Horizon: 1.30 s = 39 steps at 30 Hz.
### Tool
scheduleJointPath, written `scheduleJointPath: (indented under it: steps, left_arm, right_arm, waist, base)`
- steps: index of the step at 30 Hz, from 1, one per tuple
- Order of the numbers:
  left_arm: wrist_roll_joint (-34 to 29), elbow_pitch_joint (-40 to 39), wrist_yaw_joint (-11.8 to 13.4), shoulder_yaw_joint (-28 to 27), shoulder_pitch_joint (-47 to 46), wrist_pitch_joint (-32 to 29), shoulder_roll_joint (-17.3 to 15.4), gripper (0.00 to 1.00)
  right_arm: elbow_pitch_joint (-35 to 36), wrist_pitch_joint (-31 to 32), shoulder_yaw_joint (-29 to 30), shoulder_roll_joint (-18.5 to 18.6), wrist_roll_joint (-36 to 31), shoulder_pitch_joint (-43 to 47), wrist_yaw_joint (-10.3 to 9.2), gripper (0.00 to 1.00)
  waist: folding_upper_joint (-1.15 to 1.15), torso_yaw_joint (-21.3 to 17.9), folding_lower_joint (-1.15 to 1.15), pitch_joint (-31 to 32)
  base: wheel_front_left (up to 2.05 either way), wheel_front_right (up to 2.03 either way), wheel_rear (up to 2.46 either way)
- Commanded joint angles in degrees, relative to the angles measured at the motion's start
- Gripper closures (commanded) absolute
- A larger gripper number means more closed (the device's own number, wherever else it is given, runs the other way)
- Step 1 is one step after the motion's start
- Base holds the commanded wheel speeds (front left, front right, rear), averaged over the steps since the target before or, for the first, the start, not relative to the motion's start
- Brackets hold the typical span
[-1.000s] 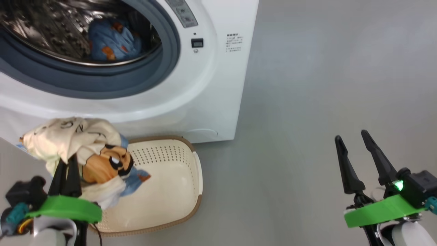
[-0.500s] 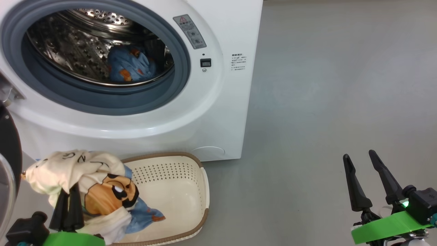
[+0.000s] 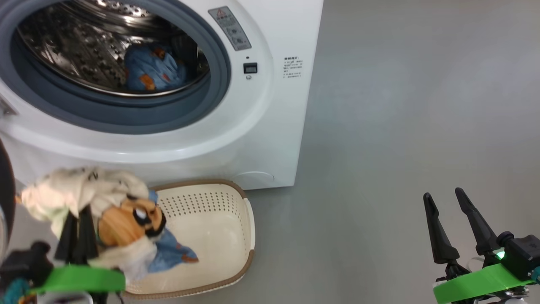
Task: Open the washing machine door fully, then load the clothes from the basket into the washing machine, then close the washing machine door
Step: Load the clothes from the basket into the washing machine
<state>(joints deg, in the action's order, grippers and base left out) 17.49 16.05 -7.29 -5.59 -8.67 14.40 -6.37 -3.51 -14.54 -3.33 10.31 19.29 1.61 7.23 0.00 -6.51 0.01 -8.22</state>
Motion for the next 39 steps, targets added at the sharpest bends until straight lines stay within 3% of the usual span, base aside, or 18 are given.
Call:
scheduleJointPath:
  steps: [1,18,39]
  left_arm:
    - [-0.26,-0.87,-0.20,-1.39,-4.03,0.60,-1.95,1.00]
    - [0.39,10.52,-0.20,1.90,-28.42,0.60,-8.43,1.00]
    - [-2.90,43.15,-0.20,7.15,-59.24,0.60,-14.07,1.00]
  right_arm:
    - [1.50,-0.46,-0.87,0.55,-0.24,-1.78,0.25,0.00]
    - [1.41,-0.46,-2.09,-1.37,-0.35,-5.94,0.25,0.00]
    - [1.25,-0.46,-6.54,-3.54,-0.22,-12.61,0.25,0.00]
  waist:
    - [0.00,-0.57,-0.01,-1.30]
    - [0.00,-4.69,-0.01,-8.36]
    - [0.00,-11.06,-0.01,-18.47]
  base:
    - [0.00,0.00,0.00]
    - [0.00,0.00,0.00]
    - [0.00,0.00,0.00]
